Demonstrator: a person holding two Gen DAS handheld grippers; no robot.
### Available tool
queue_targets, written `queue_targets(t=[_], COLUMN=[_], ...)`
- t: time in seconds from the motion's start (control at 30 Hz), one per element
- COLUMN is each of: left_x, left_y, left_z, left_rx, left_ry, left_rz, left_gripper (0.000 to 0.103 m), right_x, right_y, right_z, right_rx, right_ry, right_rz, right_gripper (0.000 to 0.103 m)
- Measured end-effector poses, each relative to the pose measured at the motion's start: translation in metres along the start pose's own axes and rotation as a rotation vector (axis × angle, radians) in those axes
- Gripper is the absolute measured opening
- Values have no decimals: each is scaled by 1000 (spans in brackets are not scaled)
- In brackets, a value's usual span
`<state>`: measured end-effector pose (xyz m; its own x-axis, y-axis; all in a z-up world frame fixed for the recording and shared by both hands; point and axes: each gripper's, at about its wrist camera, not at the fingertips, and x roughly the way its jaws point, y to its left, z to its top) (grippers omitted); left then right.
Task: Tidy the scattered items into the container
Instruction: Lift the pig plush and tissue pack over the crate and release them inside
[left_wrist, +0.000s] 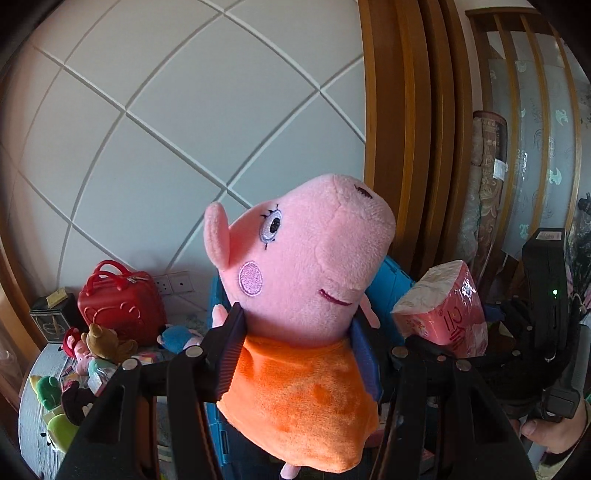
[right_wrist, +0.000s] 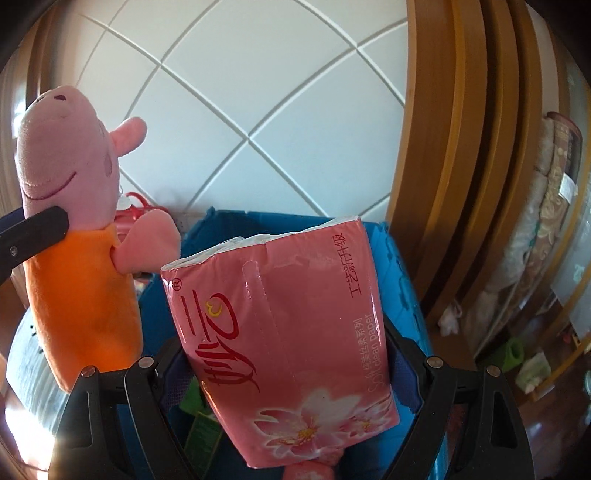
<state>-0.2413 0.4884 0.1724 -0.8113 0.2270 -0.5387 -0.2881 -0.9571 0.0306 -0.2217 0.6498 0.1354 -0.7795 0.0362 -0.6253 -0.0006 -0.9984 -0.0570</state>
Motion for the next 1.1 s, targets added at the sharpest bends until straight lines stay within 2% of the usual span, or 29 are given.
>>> queue_targets(t=[0.13, 0.23, 0.33, 0.47, 0.6, 0.7, 0.8, 0.93, 1.1], left_x=[71, 118, 149, 181, 201, 209, 209, 209, 214], left_y=[-4, -3, -10, -17, -25, -30, -37, -38, -32], left_z=[-26, -53, -77, -106, -123, -137, -144, -143, -144], left_rx=[-29, -69, -55, -55, -18, -27, -1, 10, 10], left_ry=[258, 457, 585, 742, 800, 857, 864, 869, 885], left_rz=[-28, -48, -39, -50, -14, -37, -28, -25, -14], left_gripper=[54, 54, 54, 54, 54, 54, 54, 54, 54], right_x=[48, 90, 129, 171, 198, 213, 227, 240, 248], right_y=[-9, -13, -14, -12, -13, -19, -26, -28, -30], right_z=[-8, -21, -44, -78, -104, -118, -133, -147, -163], right_rx=[-32, -43, -54, -109, -114, -113, -134, -119, -125], right_ry=[156, 306, 464, 640, 749, 815, 873, 937, 991], right_rz=[-19, 8, 44, 21, 24, 28, 0, 2, -10], right_gripper=[87, 87, 87, 87, 87, 87, 87, 87, 88])
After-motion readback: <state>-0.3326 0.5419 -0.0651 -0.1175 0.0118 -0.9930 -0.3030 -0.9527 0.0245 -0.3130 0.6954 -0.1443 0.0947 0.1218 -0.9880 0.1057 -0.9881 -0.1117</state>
